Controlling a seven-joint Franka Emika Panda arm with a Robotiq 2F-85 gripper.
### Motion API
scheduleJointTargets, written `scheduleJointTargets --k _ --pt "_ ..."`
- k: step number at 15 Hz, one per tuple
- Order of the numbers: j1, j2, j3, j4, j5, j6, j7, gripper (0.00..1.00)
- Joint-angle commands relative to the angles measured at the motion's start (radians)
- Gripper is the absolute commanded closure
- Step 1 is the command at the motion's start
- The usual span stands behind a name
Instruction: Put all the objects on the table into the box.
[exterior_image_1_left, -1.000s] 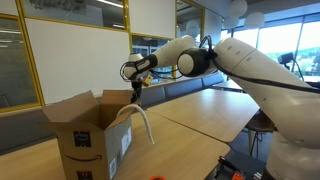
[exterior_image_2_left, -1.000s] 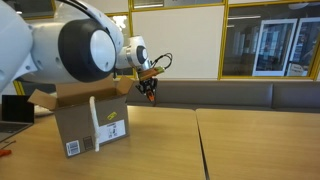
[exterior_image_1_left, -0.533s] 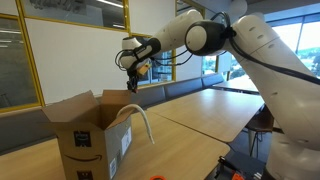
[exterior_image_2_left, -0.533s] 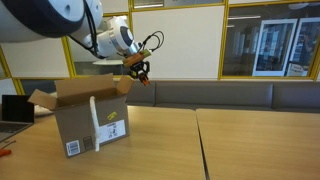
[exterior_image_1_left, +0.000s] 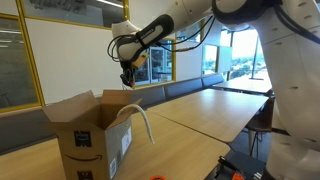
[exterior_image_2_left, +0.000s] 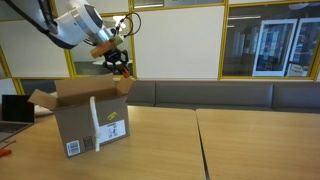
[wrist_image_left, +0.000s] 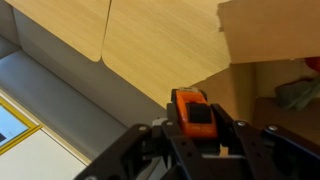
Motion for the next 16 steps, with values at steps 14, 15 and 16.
scheduleJointTargets --k 14,15,16 --pt "-0.049 -0.086 0.198 -0.263 0.507 0.031 -0.194 0.85" --pt "-0.049 -0.051 0.202 -0.247 0.521 0.030 -0.204 0.85" --pt "-0.050 -0.011 0.206 -0.221 0.532 0.026 -0.210 0.85"
